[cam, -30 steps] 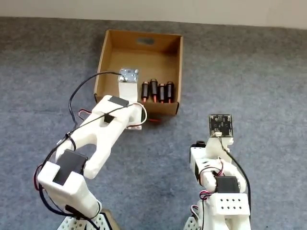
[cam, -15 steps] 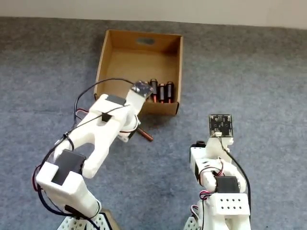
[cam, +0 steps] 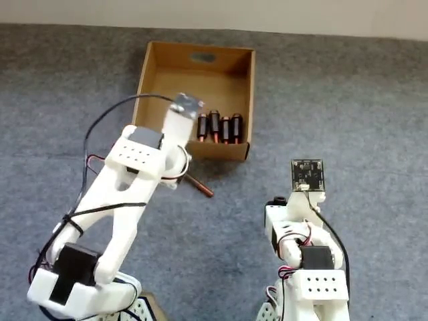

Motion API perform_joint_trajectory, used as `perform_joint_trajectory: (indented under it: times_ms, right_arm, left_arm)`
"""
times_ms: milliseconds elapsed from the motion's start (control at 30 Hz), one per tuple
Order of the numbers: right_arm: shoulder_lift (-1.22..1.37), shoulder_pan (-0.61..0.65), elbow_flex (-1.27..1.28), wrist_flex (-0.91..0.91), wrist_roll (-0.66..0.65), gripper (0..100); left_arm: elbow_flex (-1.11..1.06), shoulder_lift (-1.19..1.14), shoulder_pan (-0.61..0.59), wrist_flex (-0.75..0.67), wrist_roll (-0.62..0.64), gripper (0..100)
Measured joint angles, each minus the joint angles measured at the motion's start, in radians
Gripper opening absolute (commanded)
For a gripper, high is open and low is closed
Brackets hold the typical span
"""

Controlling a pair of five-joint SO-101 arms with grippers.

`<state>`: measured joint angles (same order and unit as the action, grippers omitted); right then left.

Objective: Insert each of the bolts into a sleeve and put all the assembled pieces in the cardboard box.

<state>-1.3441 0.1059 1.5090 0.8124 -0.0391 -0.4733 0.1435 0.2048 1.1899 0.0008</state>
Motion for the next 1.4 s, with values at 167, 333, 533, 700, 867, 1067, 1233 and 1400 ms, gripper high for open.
perform_joint_trajectory:
  times_ms: [167,333,533,700,867,1067,1233,1400]
  right_arm:
    - [0.0,0.0,0.0,0.0,0.0,0.6]
    - [0.0,0.0,0.0,0.0,0.0,0.6]
    - [0.0,0.0,0.0,0.0,0.0,0.6]
    - [0.0,0.0,0.0,0.0,0.0,0.6]
    - [0.0,0.0,0.0,0.0,0.0,0.6]
    - [0.0,0.0,0.0,0.0,0.0,0.6]
    - [0.0,0.0,0.0,0.0,0.0,0.6]
    - [0.0,0.0,0.0,0.0,0.0,0.6]
  left_arm:
    - [0.0,-0.041,-0.002,0.0,0.549,20]
    - [-0.002,-0.167,0.017,-0.044,0.789,20]
    - [-0.002,-0.262,0.038,-0.176,0.813,20]
    - [-0.002,-0.265,0.035,-0.203,0.813,20]
    - [-0.002,-0.262,0.037,-0.189,0.813,20]
    - [-0.002,-0.124,0.077,-0.138,0.813,20]
    - [-0.002,-0.072,0.071,-0.187,0.813,20]
    - [-0.002,-0.203,0.075,-0.275,0.813,20]
